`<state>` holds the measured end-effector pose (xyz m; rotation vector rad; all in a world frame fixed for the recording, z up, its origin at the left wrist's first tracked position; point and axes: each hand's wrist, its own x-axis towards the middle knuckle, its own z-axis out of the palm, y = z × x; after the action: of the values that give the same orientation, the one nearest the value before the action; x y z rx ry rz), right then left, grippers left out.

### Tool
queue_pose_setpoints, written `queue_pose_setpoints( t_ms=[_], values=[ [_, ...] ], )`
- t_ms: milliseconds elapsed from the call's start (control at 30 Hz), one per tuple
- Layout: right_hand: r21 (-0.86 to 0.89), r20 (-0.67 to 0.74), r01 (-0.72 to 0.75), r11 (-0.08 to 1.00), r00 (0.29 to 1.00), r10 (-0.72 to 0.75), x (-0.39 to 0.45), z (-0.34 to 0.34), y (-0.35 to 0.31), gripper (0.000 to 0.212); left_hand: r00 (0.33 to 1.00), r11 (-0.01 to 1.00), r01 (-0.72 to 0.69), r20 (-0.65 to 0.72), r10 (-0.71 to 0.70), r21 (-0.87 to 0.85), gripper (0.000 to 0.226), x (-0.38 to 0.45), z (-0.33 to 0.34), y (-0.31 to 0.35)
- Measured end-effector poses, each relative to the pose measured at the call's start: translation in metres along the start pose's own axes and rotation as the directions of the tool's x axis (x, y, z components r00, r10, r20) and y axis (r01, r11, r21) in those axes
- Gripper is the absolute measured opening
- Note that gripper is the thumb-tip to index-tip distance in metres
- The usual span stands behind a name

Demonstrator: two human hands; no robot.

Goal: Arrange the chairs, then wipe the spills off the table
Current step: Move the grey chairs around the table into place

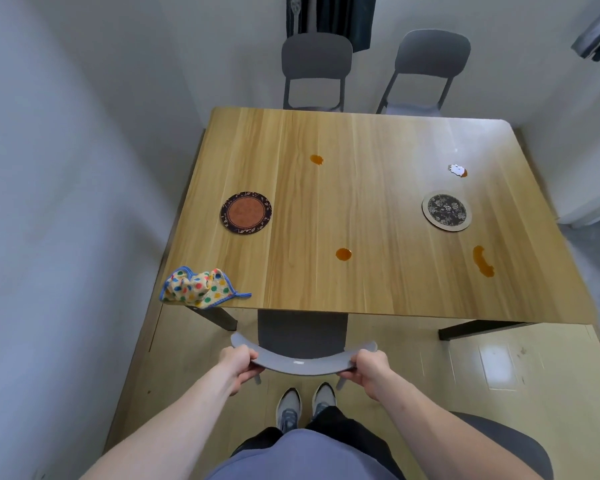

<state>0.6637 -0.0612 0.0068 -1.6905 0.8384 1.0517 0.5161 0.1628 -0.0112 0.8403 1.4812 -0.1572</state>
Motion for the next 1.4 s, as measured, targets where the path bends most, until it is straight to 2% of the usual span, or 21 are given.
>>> queue_pose_setpoints(
  t_ms=[100, 167, 400, 500, 867, 1233, 1400],
  values=[
    [0.026, 0.028, -0.007, 1.000, 1.000, 0.006, 0.012, 0.005, -0.003, 0.049, 1.000, 0.999, 0.003, 0.001, -0.003, -0.036, 0.032, 0.009, -0.001, 0.008],
    [0.044, 0.051, -0.026, 0.999, 0.998, 0.024, 0.021, 0.010, -0.006, 0.051, 1.000, 0.998, 0.016, 0.015, -0.015, -0.061, 0.035, 0.017, 0.000, 0.013],
    [0.137, 0.108, -0.060, 0.989, 0.993, 0.046, 0.039, 0.022, 0.001, 0.037, 0.997, 0.988, 0.080, 0.012, -0.080, -0.133, 0.042, 0.048, -0.010, 0.010],
    [0.148, 0.117, -0.060, 0.987, 0.992, 0.042, 0.047, 0.022, 0.010, 0.037, 0.996, 0.986, 0.085, 0.014, -0.084, -0.145, 0.042, 0.055, -0.012, 0.002],
    [0.234, 0.137, 0.010, 0.972, 0.990, -0.043, 0.054, 0.021, 0.006, 0.034, 1.000, 0.971, -0.016, 0.021, 0.022, -0.237, 0.033, 0.054, -0.007, 0.000],
    [0.297, 0.197, -0.046, 0.954, 0.980, -0.014, 0.063, 0.042, 0.006, 0.025, 0.999, 0.988, -0.047, 0.003, 0.049, -0.146, 0.023, 0.079, -0.009, 0.026],
    [0.120, 0.158, -0.038, 0.992, 0.987, 0.019, 0.061, 0.050, -0.011, 0.025, 0.998, 0.998, 0.032, -0.051, -0.029, 0.048, 0.033, 0.076, -0.016, 0.037]
  ],
)
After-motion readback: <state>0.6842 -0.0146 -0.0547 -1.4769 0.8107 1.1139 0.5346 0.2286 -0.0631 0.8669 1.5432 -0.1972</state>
